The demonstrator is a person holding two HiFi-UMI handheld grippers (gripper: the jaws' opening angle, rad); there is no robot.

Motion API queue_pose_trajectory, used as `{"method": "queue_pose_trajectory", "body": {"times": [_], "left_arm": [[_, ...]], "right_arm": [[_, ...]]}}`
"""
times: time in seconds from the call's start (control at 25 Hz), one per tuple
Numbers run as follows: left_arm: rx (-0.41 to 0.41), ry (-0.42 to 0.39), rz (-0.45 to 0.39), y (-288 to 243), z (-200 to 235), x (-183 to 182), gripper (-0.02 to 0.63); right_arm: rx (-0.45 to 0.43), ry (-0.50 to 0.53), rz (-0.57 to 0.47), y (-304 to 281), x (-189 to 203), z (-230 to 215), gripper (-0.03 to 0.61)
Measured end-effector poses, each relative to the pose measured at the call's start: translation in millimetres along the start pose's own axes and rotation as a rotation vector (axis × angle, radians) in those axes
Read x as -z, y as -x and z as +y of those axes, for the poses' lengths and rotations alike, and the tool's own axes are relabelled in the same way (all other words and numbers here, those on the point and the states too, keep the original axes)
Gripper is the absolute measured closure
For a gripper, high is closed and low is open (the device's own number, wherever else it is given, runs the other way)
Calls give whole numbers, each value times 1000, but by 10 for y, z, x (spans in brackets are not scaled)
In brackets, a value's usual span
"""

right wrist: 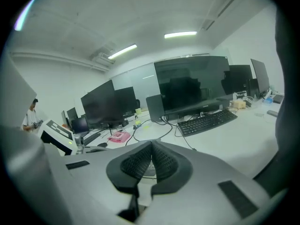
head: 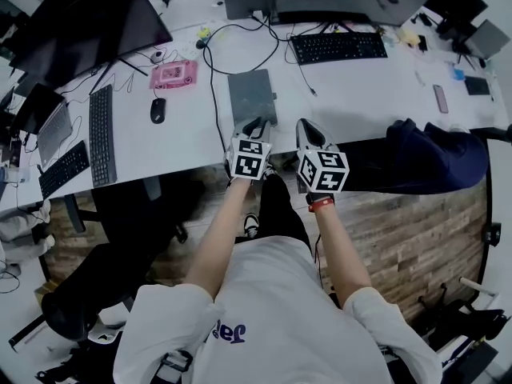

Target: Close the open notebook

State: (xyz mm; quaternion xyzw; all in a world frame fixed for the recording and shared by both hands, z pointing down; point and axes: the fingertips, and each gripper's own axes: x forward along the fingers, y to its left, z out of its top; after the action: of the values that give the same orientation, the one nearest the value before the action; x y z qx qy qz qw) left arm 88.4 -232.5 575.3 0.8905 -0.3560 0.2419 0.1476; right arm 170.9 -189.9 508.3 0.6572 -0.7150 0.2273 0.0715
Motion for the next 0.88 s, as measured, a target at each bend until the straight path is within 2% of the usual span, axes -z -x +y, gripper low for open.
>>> {"method": "queue_pose_trajectory", "body": {"times": [0.28,0.56,0.88], "left_arm": [[-49,41,-126,790,296,-404,551],[-78,63,-234,1472,384,-668,571],[-115,71,-308,1987,416,-730,580]], "right_arm": [[-24,85,-57,248,-338,338,565],[-56,112,-135,544,-575,682,565],[-59,134,-199,824,-683,882,566]]}}
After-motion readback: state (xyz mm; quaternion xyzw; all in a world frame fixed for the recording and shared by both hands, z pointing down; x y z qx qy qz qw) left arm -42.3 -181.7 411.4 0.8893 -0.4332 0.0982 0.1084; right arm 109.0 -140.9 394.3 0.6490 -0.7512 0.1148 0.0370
